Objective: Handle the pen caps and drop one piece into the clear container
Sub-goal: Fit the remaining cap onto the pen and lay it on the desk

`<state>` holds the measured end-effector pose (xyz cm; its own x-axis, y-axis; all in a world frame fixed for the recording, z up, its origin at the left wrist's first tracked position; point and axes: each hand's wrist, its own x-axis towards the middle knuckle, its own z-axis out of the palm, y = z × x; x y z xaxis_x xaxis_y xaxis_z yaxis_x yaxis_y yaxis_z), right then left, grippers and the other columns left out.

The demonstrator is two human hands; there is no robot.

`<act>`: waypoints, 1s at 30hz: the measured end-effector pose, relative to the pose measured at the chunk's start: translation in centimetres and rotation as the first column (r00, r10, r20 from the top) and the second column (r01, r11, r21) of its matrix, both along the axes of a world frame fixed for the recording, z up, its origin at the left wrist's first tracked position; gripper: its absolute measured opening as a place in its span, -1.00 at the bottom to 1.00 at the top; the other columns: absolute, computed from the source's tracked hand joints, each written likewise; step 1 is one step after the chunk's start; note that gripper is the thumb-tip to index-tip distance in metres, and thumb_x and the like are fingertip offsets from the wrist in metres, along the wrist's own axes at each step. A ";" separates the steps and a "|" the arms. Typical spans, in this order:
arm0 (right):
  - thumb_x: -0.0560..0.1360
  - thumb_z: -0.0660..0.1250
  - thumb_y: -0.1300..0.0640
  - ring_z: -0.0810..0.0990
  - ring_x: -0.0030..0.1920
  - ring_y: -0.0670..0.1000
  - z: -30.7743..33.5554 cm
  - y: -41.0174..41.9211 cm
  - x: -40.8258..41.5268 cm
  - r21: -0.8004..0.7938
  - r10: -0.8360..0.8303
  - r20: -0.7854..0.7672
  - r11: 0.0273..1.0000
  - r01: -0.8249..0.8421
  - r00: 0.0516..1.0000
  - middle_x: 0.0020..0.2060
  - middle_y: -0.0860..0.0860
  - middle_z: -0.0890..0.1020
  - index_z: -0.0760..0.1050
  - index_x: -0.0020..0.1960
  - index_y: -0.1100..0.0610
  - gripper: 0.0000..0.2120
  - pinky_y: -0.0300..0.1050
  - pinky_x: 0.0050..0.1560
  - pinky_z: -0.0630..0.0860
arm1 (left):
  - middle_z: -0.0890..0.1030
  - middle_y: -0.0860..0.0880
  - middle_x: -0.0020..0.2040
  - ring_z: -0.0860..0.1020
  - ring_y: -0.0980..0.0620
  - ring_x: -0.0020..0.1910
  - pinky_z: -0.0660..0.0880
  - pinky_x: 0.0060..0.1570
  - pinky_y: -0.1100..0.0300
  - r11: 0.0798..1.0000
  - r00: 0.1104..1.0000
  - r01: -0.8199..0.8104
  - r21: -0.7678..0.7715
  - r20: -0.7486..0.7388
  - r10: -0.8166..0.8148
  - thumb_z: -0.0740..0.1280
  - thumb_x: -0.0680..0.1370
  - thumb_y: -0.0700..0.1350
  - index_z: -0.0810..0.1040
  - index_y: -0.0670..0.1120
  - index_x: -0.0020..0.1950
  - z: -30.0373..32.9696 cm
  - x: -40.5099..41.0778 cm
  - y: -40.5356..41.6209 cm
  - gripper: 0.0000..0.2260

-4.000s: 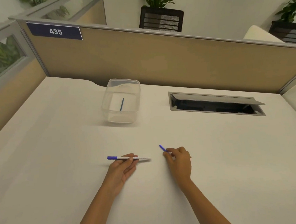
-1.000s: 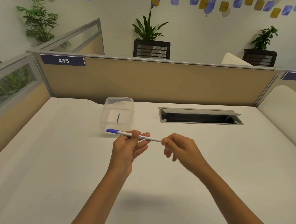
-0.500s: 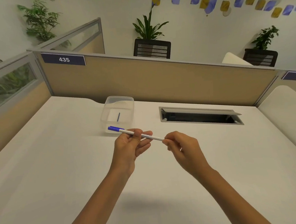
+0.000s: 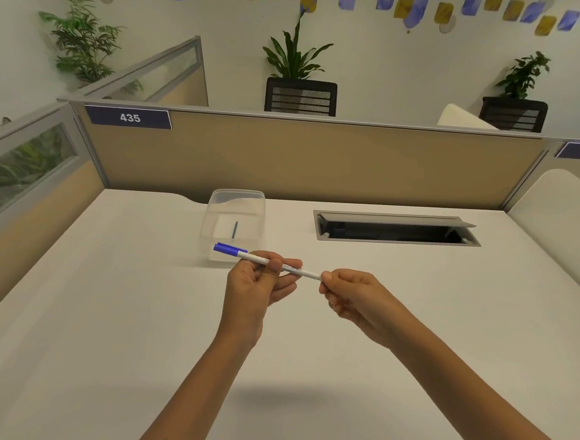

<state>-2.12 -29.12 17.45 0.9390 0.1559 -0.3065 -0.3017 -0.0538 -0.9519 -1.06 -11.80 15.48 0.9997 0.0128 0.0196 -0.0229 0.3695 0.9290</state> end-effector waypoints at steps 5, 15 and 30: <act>0.53 0.30 0.17 0.44 -0.42 -0.13 -1.4 0.2 -0.3 -0.470 0.118 0.624 0.846 0.251 0.772 -0.43 -0.09 0.54 0.55 -0.19 0.14 -0.86 -0.42 -0.39 0.36 | 0.74 -0.04 -0.22 0.70 -0.06 -0.17 0.60 -0.33 0.24 0.995 0.993 -0.015 -0.100 -0.120 0.003 0.26 0.53 -0.15 0.51 -0.13 -0.13 0.5 0.1 -0.4 -0.91; 0.53 0.28 0.12 0.54 -0.39 -0.10 -0.6 -0.8 -0.3 -0.487 0.206 0.670 0.847 0.213 0.713 -0.39 -0.07 0.60 0.55 -0.13 0.12 -0.88 -0.29 -0.37 0.47 | 0.74 -0.05 -0.19 0.70 -0.06 -0.15 0.61 -0.29 0.23 0.991 0.997 0.055 -0.125 -0.049 -0.061 0.28 0.47 -0.09 0.51 -0.14 -0.11 1.2 0.2 -0.2 -0.88; 0.60 0.15 0.15 0.40 -0.42 -0.11 -0.1 1.1 -1.1 -0.217 -0.122 0.272 0.959 0.184 0.954 -0.42 -0.02 0.48 0.44 -0.17 0.16 -0.79 -0.35 -0.44 0.39 | 0.74 0.00 -0.21 0.70 -0.05 -0.15 0.60 -0.27 0.24 1.000 0.998 0.011 0.019 0.059 -0.012 0.26 0.53 -0.13 0.50 -0.14 -0.11 0.7 0.1 -0.7 -0.90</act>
